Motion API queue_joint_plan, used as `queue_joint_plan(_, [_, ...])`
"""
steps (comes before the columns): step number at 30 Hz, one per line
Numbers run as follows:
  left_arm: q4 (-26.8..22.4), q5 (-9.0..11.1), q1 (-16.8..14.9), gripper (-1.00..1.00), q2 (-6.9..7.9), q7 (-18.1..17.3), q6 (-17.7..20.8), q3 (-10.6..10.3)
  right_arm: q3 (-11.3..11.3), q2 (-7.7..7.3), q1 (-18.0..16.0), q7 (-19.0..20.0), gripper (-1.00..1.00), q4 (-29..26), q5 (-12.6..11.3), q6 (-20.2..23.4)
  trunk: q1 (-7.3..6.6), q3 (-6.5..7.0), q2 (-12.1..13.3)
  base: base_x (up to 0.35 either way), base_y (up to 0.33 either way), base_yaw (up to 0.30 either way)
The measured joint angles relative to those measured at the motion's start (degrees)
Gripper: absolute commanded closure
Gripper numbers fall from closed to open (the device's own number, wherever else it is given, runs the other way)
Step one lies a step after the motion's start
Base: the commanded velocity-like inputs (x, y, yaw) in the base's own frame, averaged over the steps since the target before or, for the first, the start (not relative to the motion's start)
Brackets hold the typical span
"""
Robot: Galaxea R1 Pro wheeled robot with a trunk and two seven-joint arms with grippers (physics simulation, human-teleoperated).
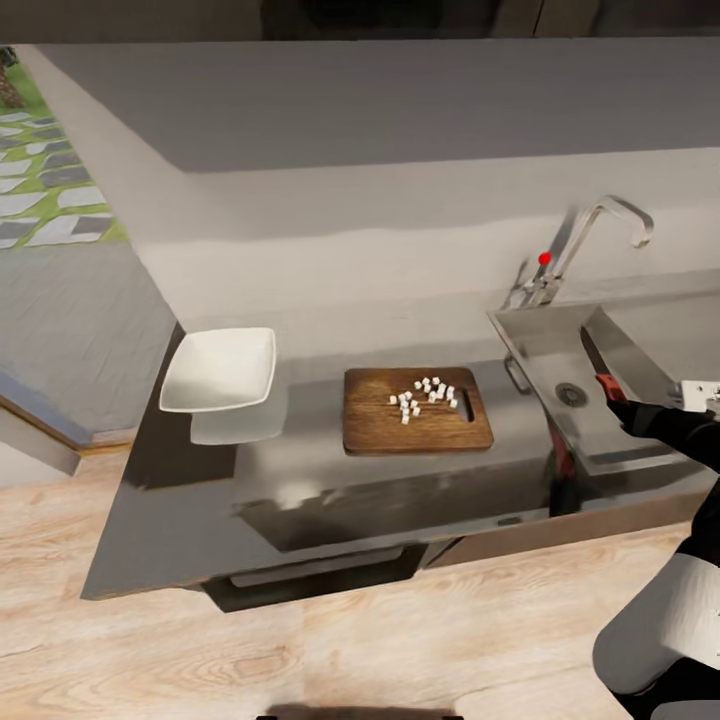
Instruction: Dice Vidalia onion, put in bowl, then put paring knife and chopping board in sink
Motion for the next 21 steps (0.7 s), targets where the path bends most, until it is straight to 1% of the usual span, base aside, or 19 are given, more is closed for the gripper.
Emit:
queue_joint_plan(3, [0.1,0.0,0.0,-1.00,0.03,0.0,0.0,0.0,0.0,1.11,0.0,0.0,1.00,0.1,0.2,-0.2,0.01,0.00,0.0,0.001,-0.161,0.000])
queue_joint_plan(8, [0.7,0.0,0.0,-1.00,0.08,0.0,-0.2,0.0,0.0,3.43,0.0,0.0,1.00,0.0,1.7,-0.3,0.04,0.00,0.0,-0.196,-0.211,0.000])
queue_joint_plan(12, [1.2,0.0,0.0,-1.00,0.09,0.0,-0.3,0.0,0.0,4.07,0.0,0.0,1.00,0.0,2.6,-0.3,0.04,-0.03,0.0,-0.245,-0.223,0.125])
queue_joint_plan(19, [1.4,0.0,0.0,-1.00,0.01,0.0,-0.3,0.0,0.2,4.88,0.0,0.0,1.00,0.1,3.6,-0.4,0.04,-0.27,0.0,-0.253,-0.224,0.253])
queue_joint_plan(21, [1.3,0.0,0.0,-1.00,0.00,0.0,-0.3,0.1,0.2,5.15,0.0,0.0,1.00,0.1,4.1,-1.3,0.04,-0.35,0.0,-0.254,-0.224,0.265])
